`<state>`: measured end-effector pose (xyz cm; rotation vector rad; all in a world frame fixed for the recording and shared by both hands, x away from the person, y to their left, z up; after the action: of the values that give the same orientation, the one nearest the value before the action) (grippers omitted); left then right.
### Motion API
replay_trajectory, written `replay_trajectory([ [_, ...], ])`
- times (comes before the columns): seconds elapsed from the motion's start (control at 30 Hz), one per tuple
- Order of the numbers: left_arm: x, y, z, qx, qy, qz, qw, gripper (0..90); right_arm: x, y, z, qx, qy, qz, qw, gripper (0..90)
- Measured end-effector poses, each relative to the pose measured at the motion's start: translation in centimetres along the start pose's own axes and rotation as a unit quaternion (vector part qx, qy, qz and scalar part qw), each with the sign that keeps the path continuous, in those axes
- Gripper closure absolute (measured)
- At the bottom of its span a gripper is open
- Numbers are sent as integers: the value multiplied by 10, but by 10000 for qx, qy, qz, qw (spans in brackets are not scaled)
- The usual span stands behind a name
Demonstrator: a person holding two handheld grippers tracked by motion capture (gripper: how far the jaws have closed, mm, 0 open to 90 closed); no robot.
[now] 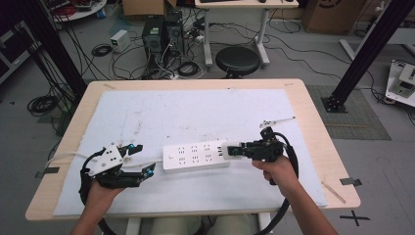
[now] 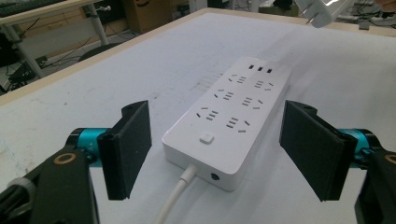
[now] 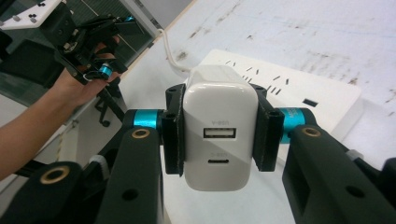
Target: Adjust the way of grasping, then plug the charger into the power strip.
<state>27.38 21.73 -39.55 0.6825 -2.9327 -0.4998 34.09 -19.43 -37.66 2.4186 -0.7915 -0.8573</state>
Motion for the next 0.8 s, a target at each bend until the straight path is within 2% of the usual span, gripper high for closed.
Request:
replay_trajectory([
  [0.17, 2, 1, 0, 15, 1, 19, 10000, 252, 0, 2, -4, 15, 110, 118, 9999, 635],
  [0.27, 0, 2, -1, 25, -2, 14, 10000, 252, 0, 0, -9, -22, 246, 258, 9994, 635],
  [0.43, -2, 3, 1, 85, 25, -14, 10000, 252, 1, -2, -16, -60, 375, 353, 9987, 635],
  [0.53, -2, 6, 6, 127, 77, -43, 9999, 252, 0, -7, -25, -212, 580, 465, 9970, 635],
  [0.57, -2, 6, 6, 127, 77, -43, 9999, 252, 0, -7, -25, -212, 580, 465, 9970, 635],
  [0.6, -3, 7, 8, 115, 93, -50, 9999, 252, -1, -10, -31, -253, 711, 494, 9959, 635],
  [0.63, -3, 7, 8, 115, 93, -50, 9999, 252, -1, -10, -31, -253, 711, 494, 9959, 635],
  [0.8, -4, 11, 12, 142, 141, -99, 9998, 252, -6, -18, -46, -474, 1037, 641, 9914, 635],
])
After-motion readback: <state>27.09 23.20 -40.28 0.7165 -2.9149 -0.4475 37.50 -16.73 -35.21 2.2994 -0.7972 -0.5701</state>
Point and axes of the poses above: each handheld gripper's, and its own axes: y roughly backward along the jaws, z roughly out of its underside, x roughly to its right, the point moved 2 cm from there along -y, roughly forward along the jaws, and after that the axes turned 15 degrees about z, right-handed, at the moved point
